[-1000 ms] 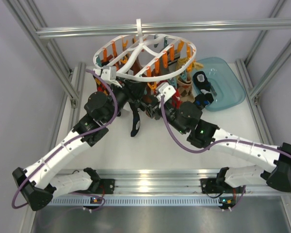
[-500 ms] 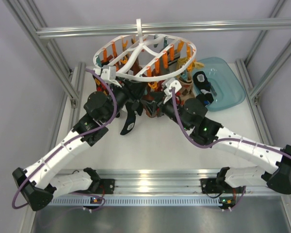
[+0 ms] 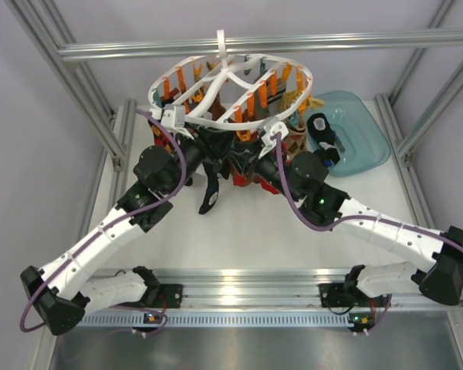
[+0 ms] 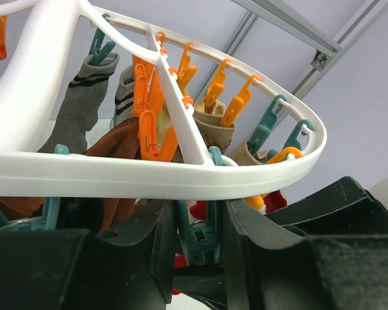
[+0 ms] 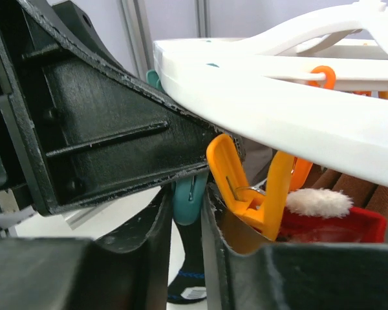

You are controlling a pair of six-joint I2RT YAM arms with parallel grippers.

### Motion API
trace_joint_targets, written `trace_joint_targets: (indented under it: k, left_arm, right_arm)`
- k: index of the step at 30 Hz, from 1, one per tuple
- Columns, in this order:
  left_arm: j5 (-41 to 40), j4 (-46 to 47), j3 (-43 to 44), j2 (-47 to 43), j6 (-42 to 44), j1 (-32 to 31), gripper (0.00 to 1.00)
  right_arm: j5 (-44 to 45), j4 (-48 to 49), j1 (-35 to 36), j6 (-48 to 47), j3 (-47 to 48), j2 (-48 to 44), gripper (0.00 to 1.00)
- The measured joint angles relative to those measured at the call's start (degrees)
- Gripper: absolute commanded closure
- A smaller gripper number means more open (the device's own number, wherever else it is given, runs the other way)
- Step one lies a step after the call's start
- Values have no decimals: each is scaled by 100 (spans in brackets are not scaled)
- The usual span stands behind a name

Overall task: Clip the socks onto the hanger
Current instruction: Open the clamp at the hanger.

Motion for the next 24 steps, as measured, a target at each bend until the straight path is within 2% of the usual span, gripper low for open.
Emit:
trace_joint_targets:
  k: [3,6,7,8,9,11,12,15,19,24]
  left_arm:
    - [37,81,-57,-15,0,20,100]
    - [31,168,-131,-57,2,33,100]
    - [13,210,-168,-72,2,33,94]
    - [2,254,-208,-94,2,33,94]
    - [-31,304,-247,-109,20,31,87]
    - [-103,444,-356,-157,46,20,80]
    - [-160,518,-420,-184,66,11,72]
    - [-306,737,-586,-234,133,-4,56]
    - [-514,1023,-861,-378,289,-9,43]
    - [-765,1351,-970,-452,525,-11,38]
  right_arm:
    - [4,39,-17,26,0,42,100]
    - [-28,52,-37,66,0,55,100]
    - [-42,52,-37,68,0,55,100]
    - [-55,50,-37,66,0,59,100]
    - [-68,52,-37,66,0,63,100]
    - [-94,68,-37,66,-2,76,100]
    - [-107,76,-37,68,-2,92,100]
    - [-120,122,-37,103,-13,133,100]
    - [-125,181,-37,136,-13,164,100]
    - [-122,249,-39,155,-13,173,100]
